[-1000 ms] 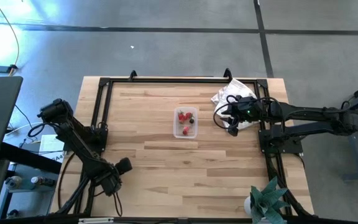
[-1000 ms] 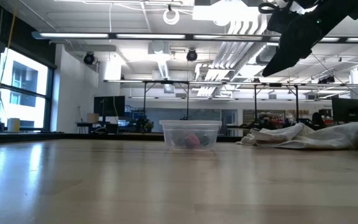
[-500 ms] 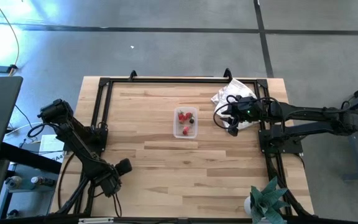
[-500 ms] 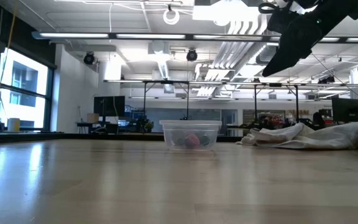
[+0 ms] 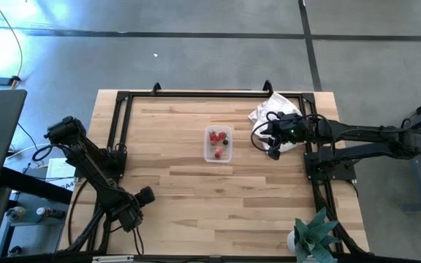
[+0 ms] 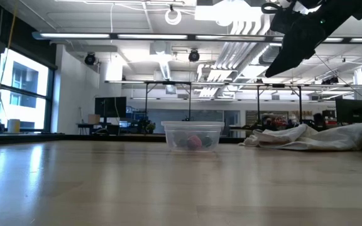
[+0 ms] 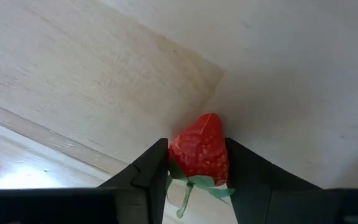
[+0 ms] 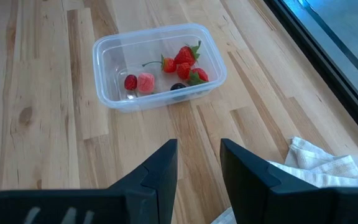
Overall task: Pick and placing Produce into tupperware
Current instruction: Put the strawberry into the transparent container
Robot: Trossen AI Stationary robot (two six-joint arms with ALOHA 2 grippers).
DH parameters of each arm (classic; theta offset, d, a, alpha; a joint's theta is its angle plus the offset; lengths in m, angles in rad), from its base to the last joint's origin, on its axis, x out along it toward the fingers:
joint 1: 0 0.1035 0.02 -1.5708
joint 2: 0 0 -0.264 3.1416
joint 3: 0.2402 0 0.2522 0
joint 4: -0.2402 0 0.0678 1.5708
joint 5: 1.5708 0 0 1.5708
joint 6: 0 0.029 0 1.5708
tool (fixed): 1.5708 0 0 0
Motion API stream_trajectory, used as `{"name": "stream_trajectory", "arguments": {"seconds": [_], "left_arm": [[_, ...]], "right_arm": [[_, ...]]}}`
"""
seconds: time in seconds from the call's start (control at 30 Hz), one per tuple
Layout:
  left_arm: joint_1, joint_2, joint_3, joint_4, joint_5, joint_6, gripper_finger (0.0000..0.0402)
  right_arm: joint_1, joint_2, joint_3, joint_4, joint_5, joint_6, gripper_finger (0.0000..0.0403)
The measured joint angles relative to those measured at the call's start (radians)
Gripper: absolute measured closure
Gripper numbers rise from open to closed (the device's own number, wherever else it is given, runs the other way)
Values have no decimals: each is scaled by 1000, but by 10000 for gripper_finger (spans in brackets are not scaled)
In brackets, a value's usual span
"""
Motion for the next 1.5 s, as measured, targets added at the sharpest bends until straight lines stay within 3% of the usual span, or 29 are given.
{"name": "stream_trajectory", "arguments": {"seconds": [0.17, 0.3, 0.6, 0.83, 1.17, 1.5], "left_arm": [[0, 0, 39, -1, -14, -34, 260], [0, 0, 97, -2, -69, -33, 267], [8, 0, 272, -10, -319, -38, 270], [112, 0, 424, -26, -446, -35, 268], [337, 0, 559, 22, -440, 164, 271], [608, 0, 635, 187, -272, 334, 270]], "right_arm": [[0, 0, 0, 0, 0, 0, 291], [0, 0, 0, 0, 0, 0, 291], [0, 0, 0, 0, 0, 0, 291], [0, 0, 0, 0, 0, 0, 291], [0, 0, 0, 0, 0, 0, 291], [0, 0, 0, 0, 0, 0, 291]]}}
